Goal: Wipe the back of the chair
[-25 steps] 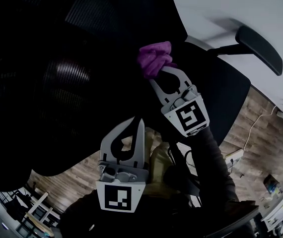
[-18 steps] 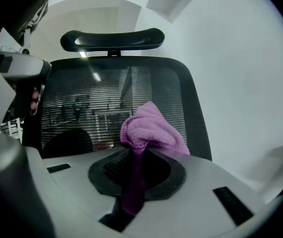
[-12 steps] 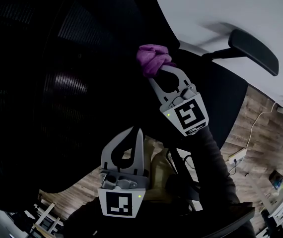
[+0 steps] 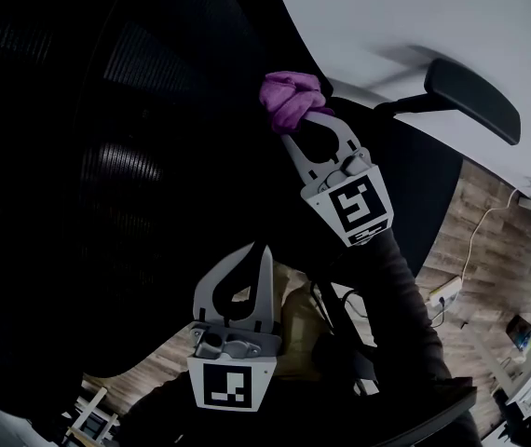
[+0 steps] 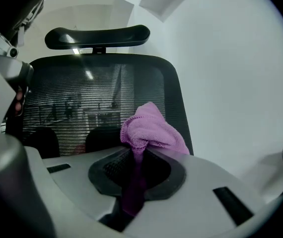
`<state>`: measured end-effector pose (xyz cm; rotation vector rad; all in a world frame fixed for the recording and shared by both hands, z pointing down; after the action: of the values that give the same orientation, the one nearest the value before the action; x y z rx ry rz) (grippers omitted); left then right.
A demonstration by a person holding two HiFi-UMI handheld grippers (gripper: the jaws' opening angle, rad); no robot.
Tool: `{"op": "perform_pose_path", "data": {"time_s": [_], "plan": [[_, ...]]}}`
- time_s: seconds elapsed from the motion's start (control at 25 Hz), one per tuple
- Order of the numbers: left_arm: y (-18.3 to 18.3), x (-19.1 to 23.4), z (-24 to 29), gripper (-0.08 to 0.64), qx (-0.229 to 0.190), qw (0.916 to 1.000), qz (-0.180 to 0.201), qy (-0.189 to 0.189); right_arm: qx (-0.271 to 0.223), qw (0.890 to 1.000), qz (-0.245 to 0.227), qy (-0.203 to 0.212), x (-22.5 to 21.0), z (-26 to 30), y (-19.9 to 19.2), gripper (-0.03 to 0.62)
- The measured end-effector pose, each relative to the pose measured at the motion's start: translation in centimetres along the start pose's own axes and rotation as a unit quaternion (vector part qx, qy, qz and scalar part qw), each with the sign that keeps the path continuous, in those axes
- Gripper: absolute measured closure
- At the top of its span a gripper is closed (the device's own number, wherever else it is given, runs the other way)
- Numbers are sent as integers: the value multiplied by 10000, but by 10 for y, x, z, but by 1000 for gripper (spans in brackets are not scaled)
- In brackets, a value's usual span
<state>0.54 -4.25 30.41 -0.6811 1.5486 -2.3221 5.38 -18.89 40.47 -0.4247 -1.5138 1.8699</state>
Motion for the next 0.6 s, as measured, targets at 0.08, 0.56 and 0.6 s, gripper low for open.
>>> {"op": "perform_pose_path", "data": {"time_s": [0.08, 0.56, 0.6], "plan": [[2, -2, 4, 551, -5, 10000, 1, -43, 16, 10000, -70, -15, -6, 2, 0, 548], [0, 0, 23, 551, 30, 9999, 32, -114, -30, 9997, -10, -259, -34, 10, -5, 548], [0, 0, 25, 551, 29, 9999, 36, -123, -29, 9996, -56, -260, -36, 11, -5, 548]]}}
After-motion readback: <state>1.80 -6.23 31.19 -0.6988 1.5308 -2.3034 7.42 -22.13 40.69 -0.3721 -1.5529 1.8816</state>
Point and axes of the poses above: the fingertips, and each gripper's own axes: z forward along the fingers, x to its left, y out of its top, the point moved 1 cm from there along -z, backward along the fingers, and after that the axes turned 12 degrees about -z, right-handed, at the moved point
